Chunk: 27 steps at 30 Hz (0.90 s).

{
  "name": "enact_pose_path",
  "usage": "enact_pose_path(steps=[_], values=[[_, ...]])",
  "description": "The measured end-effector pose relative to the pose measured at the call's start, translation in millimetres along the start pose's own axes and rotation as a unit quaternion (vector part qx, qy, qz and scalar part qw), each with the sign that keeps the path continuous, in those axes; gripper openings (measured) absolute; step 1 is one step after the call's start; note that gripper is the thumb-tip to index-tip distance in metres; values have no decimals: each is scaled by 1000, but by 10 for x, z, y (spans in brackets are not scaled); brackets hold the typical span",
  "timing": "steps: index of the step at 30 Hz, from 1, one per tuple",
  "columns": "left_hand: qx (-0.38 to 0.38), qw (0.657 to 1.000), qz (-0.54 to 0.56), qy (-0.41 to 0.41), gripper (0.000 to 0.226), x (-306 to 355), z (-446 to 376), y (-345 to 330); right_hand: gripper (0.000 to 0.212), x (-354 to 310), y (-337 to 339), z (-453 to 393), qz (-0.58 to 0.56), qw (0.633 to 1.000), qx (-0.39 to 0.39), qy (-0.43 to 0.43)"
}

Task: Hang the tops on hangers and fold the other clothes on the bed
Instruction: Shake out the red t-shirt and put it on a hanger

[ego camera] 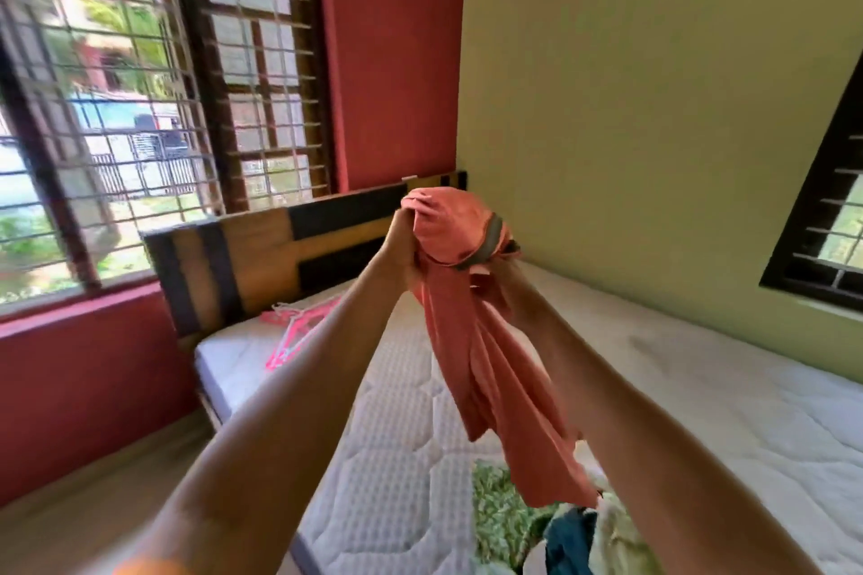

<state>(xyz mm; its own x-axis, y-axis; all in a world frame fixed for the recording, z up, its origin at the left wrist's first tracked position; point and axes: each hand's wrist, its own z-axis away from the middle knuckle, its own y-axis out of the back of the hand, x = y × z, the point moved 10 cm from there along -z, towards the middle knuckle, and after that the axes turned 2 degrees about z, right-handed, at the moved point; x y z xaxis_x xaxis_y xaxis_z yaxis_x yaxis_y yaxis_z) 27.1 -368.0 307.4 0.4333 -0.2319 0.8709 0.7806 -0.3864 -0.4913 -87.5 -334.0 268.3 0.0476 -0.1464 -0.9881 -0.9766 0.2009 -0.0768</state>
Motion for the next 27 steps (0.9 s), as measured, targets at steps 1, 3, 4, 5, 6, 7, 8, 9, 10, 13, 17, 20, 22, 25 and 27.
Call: enact_pose_path(steps=[1, 3, 4, 5, 6, 7, 8, 9, 10, 13, 17, 20, 22, 25, 27], values=[[2, 1000, -23, 3, 45, 112, -8, 136, 22, -50, -167, -75, -27, 999, 7, 20], [-3, 998, -59, 1, 44, 350, -94, 547, 18, -111, -555, -287, -61, 996, 30, 50], [-6, 998, -69, -2, 45, 476, -128, 745, 19, -144, -755, -382, -68, 995, 40, 60], [-10, 997, -80, -2, 46, 569, -178, 937, 22, -163, -938, -459, -63, 995, 44, 65], [-8, 995, -104, 1, 48, 617, -250, 1129, 25, -162, -1097, -551, -43, 995, 50, 71], [-1, 992, -127, 4, 51, 713, -318, 1369, 26, -169, -1313, -657, -19, 995, 60, 79], [19, 988, -156, 5, 53, 779, -350, 1563, 25, -146, -1439, -736, -1, 994, 77, 81], [55, 980, -192, -7, 49, 905, -416, 1828, 21, -136, -1597, -809, 8, 992, 97, 80], [89, 966, -242, -28, 39, 1052, -442, 2032, 17, -113, -1697, -906, 10, 990, 119, 81], [169, 894, -399, -116, 27, 1561, -523, 2530, 14, -100, -1916, -1135, 34, 975, 203, 85], [273, 805, -488, -198, 27, 2161, -421, 3031, 36, -130, -2182, -1379, 112, 949, 288, 59], [276, 783, -510, -228, 17, 2448, -489, 3319, 35, -230, -2355, -1516, 192, 927, 320, 35], [255, 785, -520, -221, 19, 2561, -656, 3519, 35, -391, -2437, -1602, 294, 886, 355, 53], [189, 834, -482, -192, 21, 2579, -1039, 3733, 29, -574, -2743, -1954, 369, 859, 322, 146], [109, 908, -369, -166, 17, 2501, -1286, 3828, 27, -471, -2938, -2341, 298, 904, 265, 152]])
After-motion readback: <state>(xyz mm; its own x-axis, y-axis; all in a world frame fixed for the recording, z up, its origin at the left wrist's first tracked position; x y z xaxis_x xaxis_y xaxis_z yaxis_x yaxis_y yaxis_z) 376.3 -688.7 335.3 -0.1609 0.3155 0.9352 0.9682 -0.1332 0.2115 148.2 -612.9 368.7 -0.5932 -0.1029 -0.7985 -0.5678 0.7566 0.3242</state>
